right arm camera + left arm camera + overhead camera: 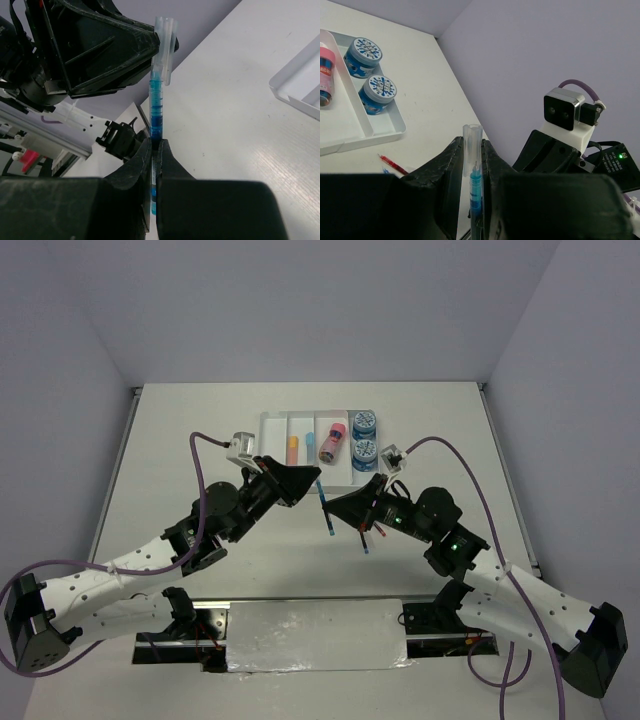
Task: Sort the stationery into containers
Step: Close the pen cap on the pen.
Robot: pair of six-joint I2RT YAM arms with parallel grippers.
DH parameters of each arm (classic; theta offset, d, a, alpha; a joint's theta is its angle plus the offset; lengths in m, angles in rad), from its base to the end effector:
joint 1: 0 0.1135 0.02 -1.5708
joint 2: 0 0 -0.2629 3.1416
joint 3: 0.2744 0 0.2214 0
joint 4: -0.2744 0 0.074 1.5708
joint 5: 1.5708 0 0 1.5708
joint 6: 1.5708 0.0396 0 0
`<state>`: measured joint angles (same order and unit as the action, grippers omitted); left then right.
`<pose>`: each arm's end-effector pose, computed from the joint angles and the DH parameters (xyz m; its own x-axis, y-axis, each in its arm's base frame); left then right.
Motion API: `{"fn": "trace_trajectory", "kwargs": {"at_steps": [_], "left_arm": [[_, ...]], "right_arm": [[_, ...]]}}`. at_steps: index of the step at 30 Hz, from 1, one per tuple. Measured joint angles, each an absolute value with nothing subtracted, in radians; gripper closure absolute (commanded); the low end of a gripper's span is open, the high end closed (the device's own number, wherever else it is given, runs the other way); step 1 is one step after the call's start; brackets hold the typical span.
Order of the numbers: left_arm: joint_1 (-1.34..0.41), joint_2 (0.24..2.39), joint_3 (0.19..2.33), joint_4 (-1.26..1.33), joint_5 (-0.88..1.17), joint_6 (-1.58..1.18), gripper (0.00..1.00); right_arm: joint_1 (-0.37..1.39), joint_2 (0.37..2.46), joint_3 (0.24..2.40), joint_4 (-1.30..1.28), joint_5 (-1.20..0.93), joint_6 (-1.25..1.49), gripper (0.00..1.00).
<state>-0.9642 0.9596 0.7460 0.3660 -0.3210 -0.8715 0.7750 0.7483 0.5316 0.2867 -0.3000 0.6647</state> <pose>0.1245 -0.1575 0.3592 -0.4049 -0.6904 -0.5996 0.4536 0.4177 -0.7873 0.1061 0.1203 0.3130 -0.5029 0.3323 -0.7979 -0.7227 0.3447 0.5991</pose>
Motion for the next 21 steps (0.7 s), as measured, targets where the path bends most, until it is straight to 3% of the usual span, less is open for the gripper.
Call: {"fn": "trace_trajectory", "kwargs": {"at_steps": [21], "left_arm": [[-0.964, 0.96, 0.68, 0.497, -0.377, -0.923, 0.89]], "right_arm": [[0.779, 0.791, 0.533, 0.356, -0.287, 0.789, 1.0]]}}
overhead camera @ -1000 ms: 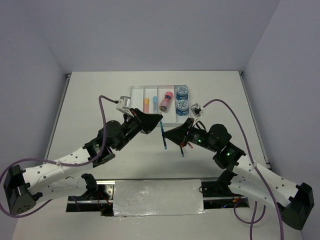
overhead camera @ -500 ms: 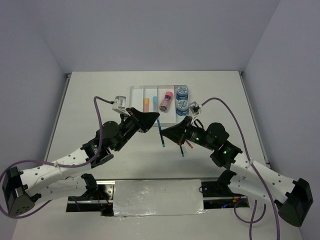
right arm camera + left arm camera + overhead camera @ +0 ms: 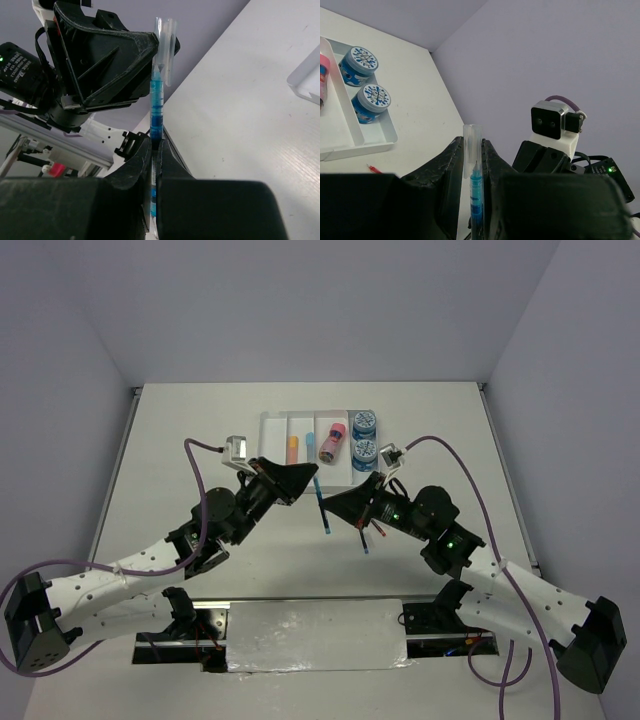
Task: Sort the stationery into containers
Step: Close the pen cap on the pen.
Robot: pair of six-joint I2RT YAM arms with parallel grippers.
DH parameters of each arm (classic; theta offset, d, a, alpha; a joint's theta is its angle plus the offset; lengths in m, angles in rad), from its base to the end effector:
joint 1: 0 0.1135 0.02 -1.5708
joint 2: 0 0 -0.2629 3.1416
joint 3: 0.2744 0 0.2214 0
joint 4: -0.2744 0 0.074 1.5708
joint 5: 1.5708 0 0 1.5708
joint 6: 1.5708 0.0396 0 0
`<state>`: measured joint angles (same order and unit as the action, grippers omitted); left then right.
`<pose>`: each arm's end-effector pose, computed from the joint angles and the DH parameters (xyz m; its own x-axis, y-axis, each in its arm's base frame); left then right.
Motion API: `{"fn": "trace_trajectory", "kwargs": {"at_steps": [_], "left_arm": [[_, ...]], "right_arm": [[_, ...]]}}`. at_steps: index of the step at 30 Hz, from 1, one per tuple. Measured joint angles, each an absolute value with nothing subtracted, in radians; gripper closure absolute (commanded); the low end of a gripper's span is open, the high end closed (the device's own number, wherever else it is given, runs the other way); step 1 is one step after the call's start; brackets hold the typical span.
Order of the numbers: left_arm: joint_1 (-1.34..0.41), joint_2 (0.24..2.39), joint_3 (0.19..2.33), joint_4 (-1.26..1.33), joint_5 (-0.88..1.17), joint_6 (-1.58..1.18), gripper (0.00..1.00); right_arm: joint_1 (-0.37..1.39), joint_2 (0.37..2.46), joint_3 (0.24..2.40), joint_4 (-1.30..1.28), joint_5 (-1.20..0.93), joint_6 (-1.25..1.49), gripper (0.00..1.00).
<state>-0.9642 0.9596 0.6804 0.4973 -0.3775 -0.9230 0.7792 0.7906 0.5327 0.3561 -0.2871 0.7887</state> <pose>0.1253 -0.1549 0.3517 -0.3710 -0.7656 -0.5255 0.4354 0.3564 -0.8266 0.1116 0.1259 0.3150 -0.5712 0.3922 -0.7211 -0.6658 0.2925 0.6865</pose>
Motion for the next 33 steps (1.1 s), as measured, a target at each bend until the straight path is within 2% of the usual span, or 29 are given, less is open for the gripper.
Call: {"fn": "trace_trajectory", "kwargs": {"at_steps": [13, 33], "left_arm": [[-0.964, 0.934, 0.68, 0.5, -0.411, -0.945, 0.94], [-0.967, 0.931, 0.7, 0.393, -0.449, -0.945, 0.95]], "right_arm": [[0.806, 0.827, 0.525, 0.457, -0.263, 0.841, 1.0], [0.819, 0.847, 0.469, 0.524, -0.239, 0.846, 1.0]]}}
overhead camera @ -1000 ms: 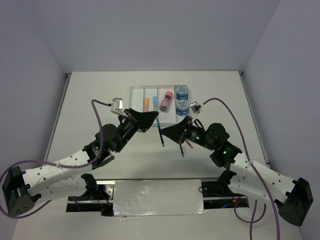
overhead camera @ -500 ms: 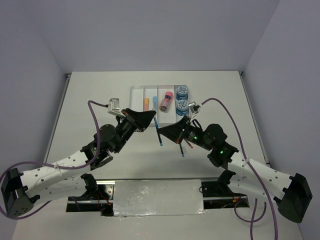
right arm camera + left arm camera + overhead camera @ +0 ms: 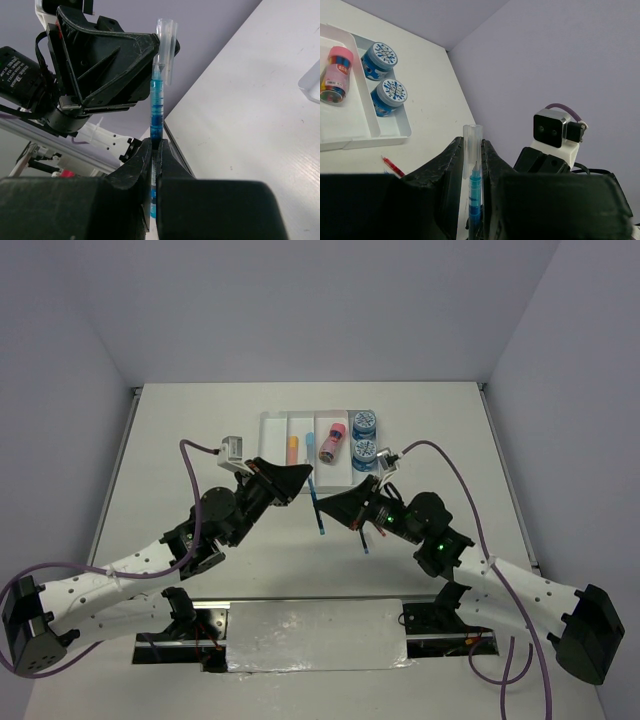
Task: Sort the stationery into containers
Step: Close the pen cap on the pen.
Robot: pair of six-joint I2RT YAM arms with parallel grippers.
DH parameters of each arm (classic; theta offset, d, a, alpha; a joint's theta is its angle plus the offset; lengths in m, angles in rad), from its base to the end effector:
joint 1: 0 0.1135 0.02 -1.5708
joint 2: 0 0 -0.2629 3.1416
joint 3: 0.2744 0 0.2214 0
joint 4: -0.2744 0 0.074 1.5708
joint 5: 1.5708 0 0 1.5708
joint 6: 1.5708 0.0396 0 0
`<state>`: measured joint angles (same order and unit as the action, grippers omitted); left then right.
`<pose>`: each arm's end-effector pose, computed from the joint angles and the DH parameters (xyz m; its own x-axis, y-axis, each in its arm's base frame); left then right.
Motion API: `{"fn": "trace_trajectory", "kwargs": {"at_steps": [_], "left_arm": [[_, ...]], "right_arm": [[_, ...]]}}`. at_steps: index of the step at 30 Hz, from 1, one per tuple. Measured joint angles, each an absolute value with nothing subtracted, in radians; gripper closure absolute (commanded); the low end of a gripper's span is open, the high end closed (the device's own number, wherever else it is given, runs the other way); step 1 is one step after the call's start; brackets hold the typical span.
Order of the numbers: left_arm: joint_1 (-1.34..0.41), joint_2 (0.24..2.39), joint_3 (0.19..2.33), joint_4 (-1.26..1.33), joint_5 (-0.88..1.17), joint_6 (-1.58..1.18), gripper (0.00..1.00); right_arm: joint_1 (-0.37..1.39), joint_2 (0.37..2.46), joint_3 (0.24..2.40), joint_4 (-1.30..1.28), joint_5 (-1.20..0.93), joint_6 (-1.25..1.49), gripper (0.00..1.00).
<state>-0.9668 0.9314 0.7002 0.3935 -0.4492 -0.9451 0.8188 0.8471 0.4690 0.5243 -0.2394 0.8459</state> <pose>0.1235 -0.1487 0.3517 -0.3499 -0.7785 -0.5211 0.3661 0.3984 -0.8410 0.1143 0.1360 0.3040 -0.5851 0.4391 -0.6818 -0.6512 0.2468 0.7177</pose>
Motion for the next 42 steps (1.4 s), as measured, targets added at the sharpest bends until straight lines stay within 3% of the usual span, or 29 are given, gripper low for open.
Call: {"fn": "trace_trajectory", "kwargs": {"at_steps": [42], "left_arm": [[-0.972, 0.933, 0.728, 0.374, -0.467, -0.911, 0.96]], "right_arm": [[0.878, 0.847, 0.434, 0.553, -0.164, 0.847, 1.0]]}}
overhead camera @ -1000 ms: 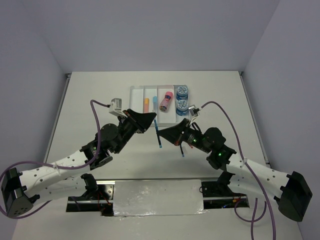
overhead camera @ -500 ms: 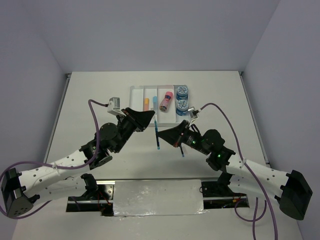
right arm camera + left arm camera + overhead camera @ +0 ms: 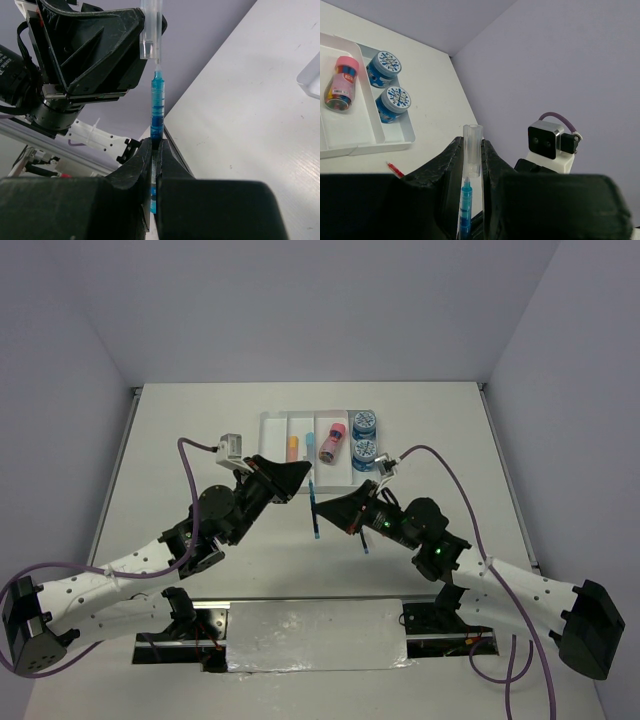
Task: Sort the stationery into containers
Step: Close the pen cap on the pen.
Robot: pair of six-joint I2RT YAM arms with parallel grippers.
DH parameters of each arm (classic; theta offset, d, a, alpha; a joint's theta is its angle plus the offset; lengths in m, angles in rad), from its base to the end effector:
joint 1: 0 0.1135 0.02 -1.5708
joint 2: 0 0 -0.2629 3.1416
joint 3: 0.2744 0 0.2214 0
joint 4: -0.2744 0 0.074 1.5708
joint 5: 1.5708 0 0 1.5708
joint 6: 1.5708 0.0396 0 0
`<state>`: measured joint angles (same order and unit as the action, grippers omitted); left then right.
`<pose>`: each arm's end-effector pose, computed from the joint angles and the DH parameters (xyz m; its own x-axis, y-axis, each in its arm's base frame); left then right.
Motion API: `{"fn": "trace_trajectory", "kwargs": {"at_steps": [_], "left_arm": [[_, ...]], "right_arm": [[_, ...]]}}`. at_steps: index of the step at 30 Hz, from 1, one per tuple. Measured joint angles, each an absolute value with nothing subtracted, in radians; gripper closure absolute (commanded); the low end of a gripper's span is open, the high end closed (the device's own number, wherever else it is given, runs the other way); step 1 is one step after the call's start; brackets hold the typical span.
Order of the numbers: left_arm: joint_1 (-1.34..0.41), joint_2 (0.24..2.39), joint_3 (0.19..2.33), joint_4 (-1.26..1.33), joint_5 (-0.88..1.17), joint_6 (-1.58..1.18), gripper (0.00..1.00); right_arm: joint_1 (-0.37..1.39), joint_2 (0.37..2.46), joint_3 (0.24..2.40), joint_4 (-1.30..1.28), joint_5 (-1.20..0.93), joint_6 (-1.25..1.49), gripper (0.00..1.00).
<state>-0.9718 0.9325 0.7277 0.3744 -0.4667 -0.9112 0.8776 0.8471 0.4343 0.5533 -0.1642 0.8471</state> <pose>0.1230 -0.1485 0.3585 -0.3270 -0.7728 -0.5440 0.3740 0.4228 -0.8254 0.1082 0.1404 0.2958 -0.5869 0.4504 -0.6728 -0.6380 0.2543 0.7268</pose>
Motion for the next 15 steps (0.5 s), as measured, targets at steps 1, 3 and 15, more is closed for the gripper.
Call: {"fn": "trace_trajectory", "kwargs": {"at_steps": [1, 3, 15], "left_arm": [[-0.972, 0.933, 0.728, 0.374, -0.466, -0.91, 0.96], [-0.972, 0.934, 0.728, 0.374, -0.466, -0.904, 0.96], [-0.972, 0.934, 0.728, 0.374, -0.463, -0.89, 0.96]], "right_arm": [[0.878, 0.848, 0.434, 0.553, -0.166, 0.847, 1.0], [0.878, 0.851, 0.436, 0.553, -0.171, 0.847, 1.0], [0.882, 0.853, 0.44, 0.546, -0.173, 0.842, 1.0]]}}
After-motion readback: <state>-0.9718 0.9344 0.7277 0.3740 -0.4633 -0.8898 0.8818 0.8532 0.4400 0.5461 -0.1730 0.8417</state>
